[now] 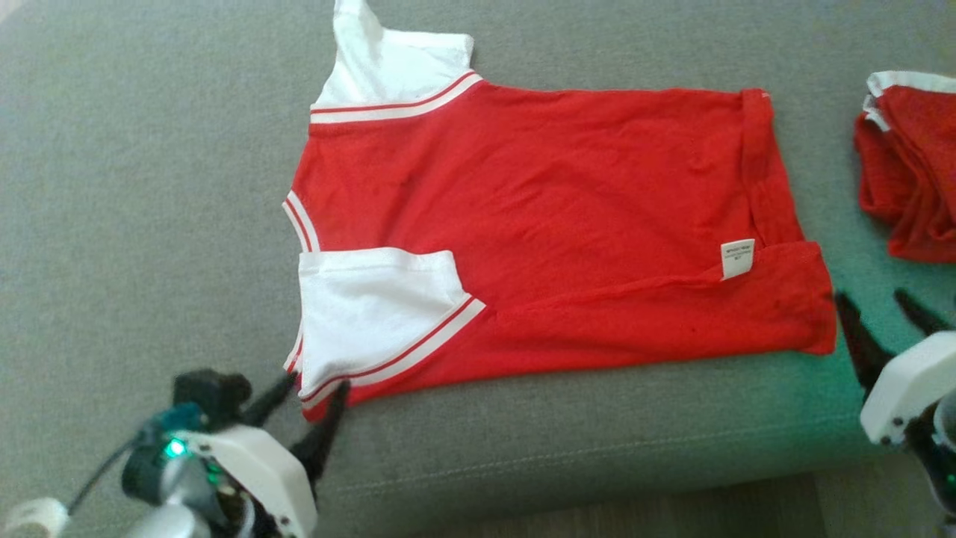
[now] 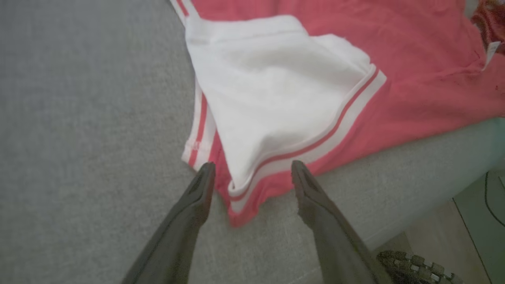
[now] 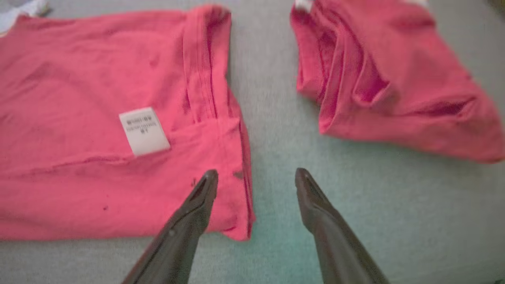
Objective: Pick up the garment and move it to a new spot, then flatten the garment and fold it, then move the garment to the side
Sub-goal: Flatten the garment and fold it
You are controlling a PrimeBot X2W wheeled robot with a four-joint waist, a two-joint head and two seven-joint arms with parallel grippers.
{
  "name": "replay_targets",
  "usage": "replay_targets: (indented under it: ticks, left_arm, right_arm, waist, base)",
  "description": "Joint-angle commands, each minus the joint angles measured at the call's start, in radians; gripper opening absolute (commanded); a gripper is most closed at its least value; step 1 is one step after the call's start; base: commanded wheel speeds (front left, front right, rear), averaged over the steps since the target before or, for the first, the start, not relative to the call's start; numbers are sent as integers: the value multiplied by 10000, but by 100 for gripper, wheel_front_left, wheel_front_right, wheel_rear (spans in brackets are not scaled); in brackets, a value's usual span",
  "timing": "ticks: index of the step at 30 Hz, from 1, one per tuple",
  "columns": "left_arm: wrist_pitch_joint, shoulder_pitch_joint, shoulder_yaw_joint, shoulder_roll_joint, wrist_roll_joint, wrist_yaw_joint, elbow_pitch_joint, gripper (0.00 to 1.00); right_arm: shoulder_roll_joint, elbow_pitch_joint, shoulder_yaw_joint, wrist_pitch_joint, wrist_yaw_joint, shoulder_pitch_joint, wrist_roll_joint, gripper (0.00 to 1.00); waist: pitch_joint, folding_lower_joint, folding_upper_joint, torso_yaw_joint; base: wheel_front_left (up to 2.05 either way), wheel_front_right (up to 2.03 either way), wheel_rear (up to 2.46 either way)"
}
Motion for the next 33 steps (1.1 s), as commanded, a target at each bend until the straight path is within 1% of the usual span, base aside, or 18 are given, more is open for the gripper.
replay_targets:
  ticks: [1,4,7,8,10,15,18,21,27,33]
  left_arm:
    - [-33,-627,674,473,120,69,-474,100]
    - [-47,-1421,1187,789,262,140,-832,100]
    - [94,-2589,1499,933,451,26,-911,100]
    - [211,-3020,1498,974,556,-75,-835,100]
    - [444,-3935,1519,846,497,-381,-494,100]
    - [1251,-6363,1235,591,511,-1471,1252,100]
    - [1527,-7795,1071,517,820,-1972,2579,100]
    - [1743,-8952,900,323,1027,-2367,3847,100]
    - [2075,-10540,605,143,1335,-2781,6009,100]
    - [2060,-11487,455,129,1453,-2992,7474,100]
  right_arm:
    - [-77,-601,151,-292,-4,-380,-140,100]
    - [143,-823,399,-657,-4,-629,-262,100]
    - [336,-737,764,-885,-4,-871,-320,100]
    - [370,-660,889,-954,-4,-963,-354,100]
    - [413,-491,1131,-1080,-4,-1158,-402,100]
    - [373,-181,1649,-1357,-4,-1695,-400,100]
    - [320,-13,1971,-1520,-4,-2089,-379,100]
    - [319,156,2181,-1669,-4,-2430,-372,100]
    - [387,513,2467,-1987,-4,-2846,-297,100]
    - [486,836,2663,-2267,-4,-3078,-188,100]
  waist:
    - [-84,0,0,-82]
    - [-146,0,0,-166]
    - [-101,0,0,-247]
    - [-45,0,0,-289]
    - [126,0,0,-365]
    - [836,0,0,-704]
    - [1350,0,0,-1029]
    - [1793,0,0,-1329]
    - [2401,0,0,-1903]
    - [2778,0,0,-2344]
  base:
    - [0,0,0]
    - [0,0,0]
    - [0,0,0]
    - [0,0,0]
    - [0,0,0]
    - [0,0,0]
    - [0,0,0]
    - [0,0,0]
    - [0,0,0]
    - [0,0,0]
